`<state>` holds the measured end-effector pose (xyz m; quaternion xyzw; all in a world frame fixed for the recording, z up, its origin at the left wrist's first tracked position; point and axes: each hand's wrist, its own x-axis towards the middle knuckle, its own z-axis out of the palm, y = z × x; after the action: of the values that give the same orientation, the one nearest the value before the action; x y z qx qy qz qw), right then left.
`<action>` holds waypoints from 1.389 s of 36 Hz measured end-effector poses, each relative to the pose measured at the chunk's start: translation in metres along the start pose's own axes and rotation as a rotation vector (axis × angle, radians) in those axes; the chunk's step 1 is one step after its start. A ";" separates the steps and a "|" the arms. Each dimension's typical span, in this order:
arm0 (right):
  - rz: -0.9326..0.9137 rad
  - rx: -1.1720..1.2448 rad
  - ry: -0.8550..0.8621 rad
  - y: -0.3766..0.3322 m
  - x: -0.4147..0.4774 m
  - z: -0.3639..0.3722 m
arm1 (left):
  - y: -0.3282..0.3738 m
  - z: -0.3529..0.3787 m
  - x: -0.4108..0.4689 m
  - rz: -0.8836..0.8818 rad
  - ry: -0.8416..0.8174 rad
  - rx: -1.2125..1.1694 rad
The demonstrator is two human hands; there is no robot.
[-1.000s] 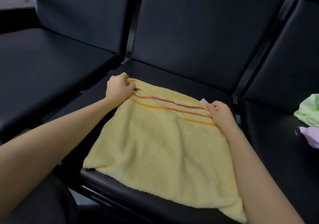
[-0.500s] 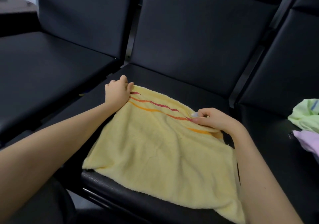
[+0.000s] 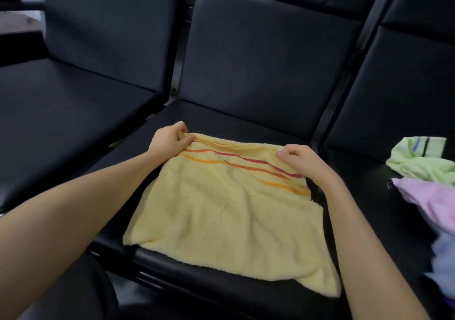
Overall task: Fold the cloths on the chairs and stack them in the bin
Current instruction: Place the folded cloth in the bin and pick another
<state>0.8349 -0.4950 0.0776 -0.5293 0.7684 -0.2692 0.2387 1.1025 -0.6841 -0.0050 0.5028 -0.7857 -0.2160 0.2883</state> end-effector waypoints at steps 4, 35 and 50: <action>-0.026 0.004 0.037 -0.014 -0.013 -0.009 | 0.007 -0.006 -0.005 -0.004 0.025 -0.080; -0.081 0.078 0.283 -0.085 -0.111 -0.119 | 0.114 -0.195 -0.004 0.191 -0.589 -0.676; -0.284 -0.030 0.643 -0.116 -0.127 -0.124 | 0.147 -0.221 -0.017 0.291 -0.191 -0.108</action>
<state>0.8745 -0.3894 0.2572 -0.5225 0.7268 -0.4413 -0.0633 1.1582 -0.6206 0.2476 0.3450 -0.8611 -0.2608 0.2672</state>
